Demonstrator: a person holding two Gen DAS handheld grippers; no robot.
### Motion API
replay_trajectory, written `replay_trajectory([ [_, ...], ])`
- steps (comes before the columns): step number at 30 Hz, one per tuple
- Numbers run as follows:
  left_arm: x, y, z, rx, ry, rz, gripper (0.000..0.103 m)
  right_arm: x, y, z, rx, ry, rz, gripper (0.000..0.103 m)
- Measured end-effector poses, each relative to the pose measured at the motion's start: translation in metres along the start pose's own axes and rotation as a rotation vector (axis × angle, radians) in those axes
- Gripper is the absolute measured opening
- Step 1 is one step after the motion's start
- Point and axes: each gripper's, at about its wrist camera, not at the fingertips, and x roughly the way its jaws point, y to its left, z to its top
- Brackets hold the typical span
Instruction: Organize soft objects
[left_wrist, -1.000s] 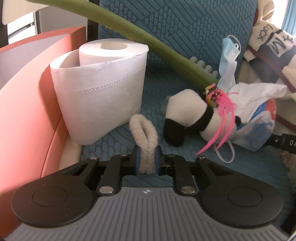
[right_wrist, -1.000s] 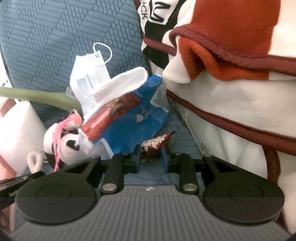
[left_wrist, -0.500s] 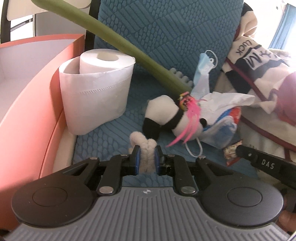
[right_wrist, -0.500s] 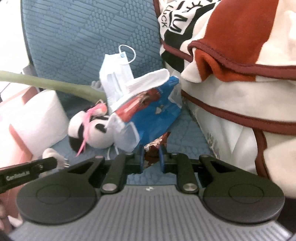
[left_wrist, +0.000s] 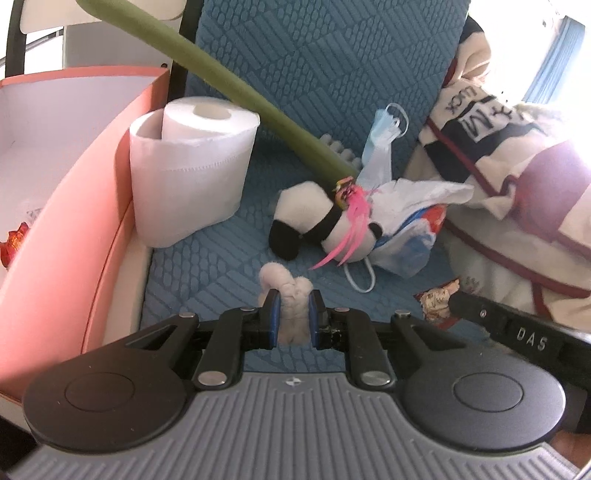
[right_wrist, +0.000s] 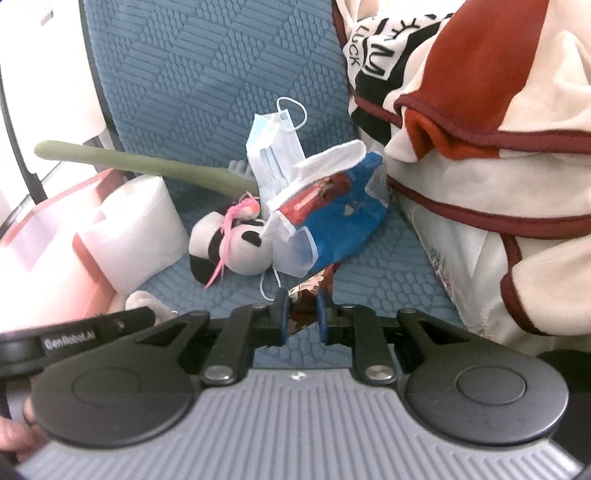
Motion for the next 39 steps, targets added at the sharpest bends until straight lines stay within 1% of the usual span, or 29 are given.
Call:
replay_trajectory([
  [8,-0.027,-0.006,0.005,0.006,-0.014,-0.035,0.019,-0.020,-0.003,0.002,-0.009,0.022,0.050,0.019],
  [15,-0.054,-0.015,0.004,0.005,-0.027,-0.054,0.019,-0.044,-0.005,0.003,-0.013,0.013,0.078,0.019],
  [19,-0.069,-0.017,0.004,-0.022,-0.017,-0.094,0.019,-0.058,-0.005,0.003,-0.018,0.021,0.093,0.019],
  [27,-0.096,-0.030,0.008,0.018,-0.031,-0.121,0.019,-0.080,0.006,0.009,-0.034,0.013,0.118,0.019],
  [34,-0.120,-0.019,0.015,0.009,-0.058,-0.107,0.019,-0.092,0.033,0.020,-0.070,-0.016,0.168,0.019],
  [39,-0.142,-0.002,0.025,-0.004,-0.083,-0.068,0.019,-0.098,0.059,0.029,-0.097,-0.037,0.223,0.019],
])
